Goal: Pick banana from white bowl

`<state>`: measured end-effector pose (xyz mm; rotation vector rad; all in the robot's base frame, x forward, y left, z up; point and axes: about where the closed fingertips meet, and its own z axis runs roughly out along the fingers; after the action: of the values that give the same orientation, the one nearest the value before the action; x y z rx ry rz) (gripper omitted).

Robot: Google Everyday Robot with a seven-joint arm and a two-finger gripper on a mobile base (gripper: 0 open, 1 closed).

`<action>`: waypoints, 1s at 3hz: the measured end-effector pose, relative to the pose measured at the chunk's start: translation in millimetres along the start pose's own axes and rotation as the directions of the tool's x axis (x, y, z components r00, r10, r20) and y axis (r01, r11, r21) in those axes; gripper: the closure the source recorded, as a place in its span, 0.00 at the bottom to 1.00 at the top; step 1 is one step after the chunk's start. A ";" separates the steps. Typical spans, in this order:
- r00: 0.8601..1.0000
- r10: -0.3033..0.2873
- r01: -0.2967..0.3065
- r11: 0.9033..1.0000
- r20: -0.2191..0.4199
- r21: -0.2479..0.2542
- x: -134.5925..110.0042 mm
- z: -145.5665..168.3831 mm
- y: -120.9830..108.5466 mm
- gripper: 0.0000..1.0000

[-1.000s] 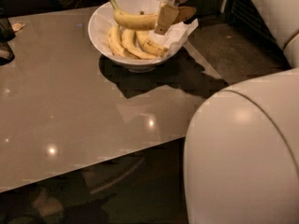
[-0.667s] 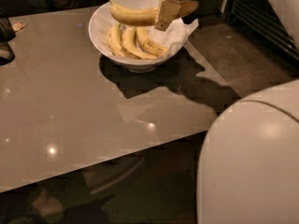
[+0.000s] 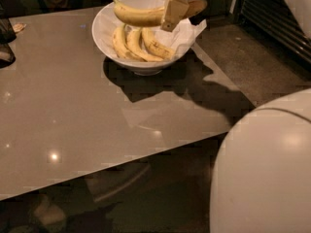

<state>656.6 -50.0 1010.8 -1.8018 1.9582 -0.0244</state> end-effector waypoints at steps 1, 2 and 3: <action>1.000 0.014 -0.014 1.000 0.000 0.017 4.2 -11.4 17.7 1.00; 0.999 0.043 -0.043 0.999 -0.014 0.020 11.5 -20.0 52.3 1.00; 0.997 0.074 -0.074 0.997 -0.013 -0.019 24.7 -14.4 89.8 1.00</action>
Offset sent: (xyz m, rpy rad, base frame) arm -0.1122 -0.0180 -0.0146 -0.0064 0.0152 -0.1023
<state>567.0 -65.6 986.2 -1.7438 2.0395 0.0081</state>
